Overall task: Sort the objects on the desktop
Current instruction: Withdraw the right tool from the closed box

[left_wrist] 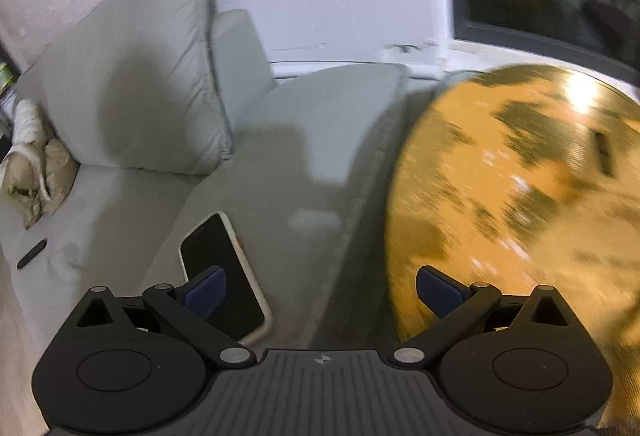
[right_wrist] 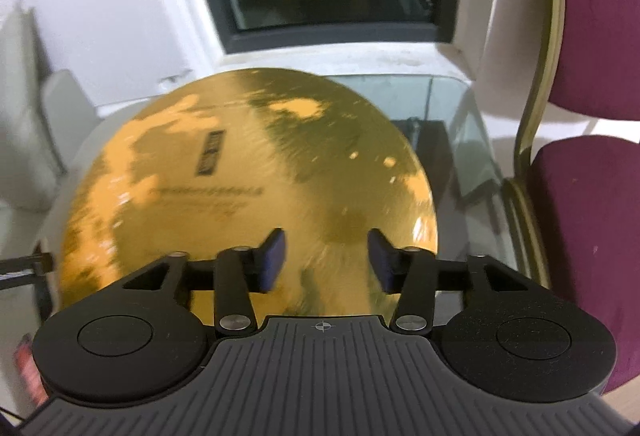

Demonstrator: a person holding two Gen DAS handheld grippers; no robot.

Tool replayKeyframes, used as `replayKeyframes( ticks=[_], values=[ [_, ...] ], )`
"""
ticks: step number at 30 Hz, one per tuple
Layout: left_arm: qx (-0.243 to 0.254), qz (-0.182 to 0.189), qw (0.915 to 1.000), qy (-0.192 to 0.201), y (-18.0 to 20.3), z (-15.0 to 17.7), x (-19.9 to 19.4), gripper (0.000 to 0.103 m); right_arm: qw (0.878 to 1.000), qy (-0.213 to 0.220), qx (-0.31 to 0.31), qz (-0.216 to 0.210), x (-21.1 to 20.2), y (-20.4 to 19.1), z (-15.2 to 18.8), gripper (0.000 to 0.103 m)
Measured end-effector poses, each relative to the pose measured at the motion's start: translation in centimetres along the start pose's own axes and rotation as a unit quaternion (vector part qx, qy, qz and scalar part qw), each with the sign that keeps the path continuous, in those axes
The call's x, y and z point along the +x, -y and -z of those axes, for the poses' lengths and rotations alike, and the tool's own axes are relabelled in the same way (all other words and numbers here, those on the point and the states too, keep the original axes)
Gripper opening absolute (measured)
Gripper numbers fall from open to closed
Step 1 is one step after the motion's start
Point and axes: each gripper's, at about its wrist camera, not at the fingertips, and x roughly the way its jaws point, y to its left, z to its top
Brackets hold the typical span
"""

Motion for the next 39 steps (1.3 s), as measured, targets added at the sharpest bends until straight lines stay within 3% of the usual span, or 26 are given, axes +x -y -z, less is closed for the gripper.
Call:
replayKeyframes(
  ticks=[2, 4, 7, 18, 22, 30, 39],
  values=[
    [0.011, 0.015, 0.9998, 0.006, 0.4, 0.7, -2.0, 0.102, 1.0, 0.007, 0.003, -0.008, -1.9, 0.3, 0.8, 0.065],
    [0.02, 0.032, 0.9992, 0.014, 0.8, 1.5, -4.0, 0.102, 1.0, 0.018, 0.007, -0.012, -3.8, 0.6, 1.5, 0.078],
    [0.032, 0.055, 0.9975, 0.032, 1.2, 2.6, -6.9, 0.102, 0.999, 0.035, 0.014, -0.017, -6.7, 1.2, 2.5, 0.086],
    [0.056, 0.144, 0.9855, 0.07, 3.6, 5.1, -14.6, 0.102, 0.994, 0.097, 0.038, -0.032, -17.2, 3.2, 6.3, 0.088],
    [0.075, 0.133, 0.9848, 0.084, 3.9, 6.0, -16.4, 0.102, 0.991, 0.128, 0.025, 0.008, -19.9, 3.5, 6.8, 0.091],
    [0.111, 0.132, 0.9839, 0.046, 4.1, 8.2, -17.5, 0.102, 0.992, 0.121, 0.041, 0.009, -21.2, 4.1, 9.1, 0.095],
    [0.16, 0.134, 0.9758, 0.066, 3.4, 9.0, -19.4, 0.102, 0.992, 0.105, 0.067, 0.001, -21.0, 3.8, 11.0, 0.095]
  ],
)
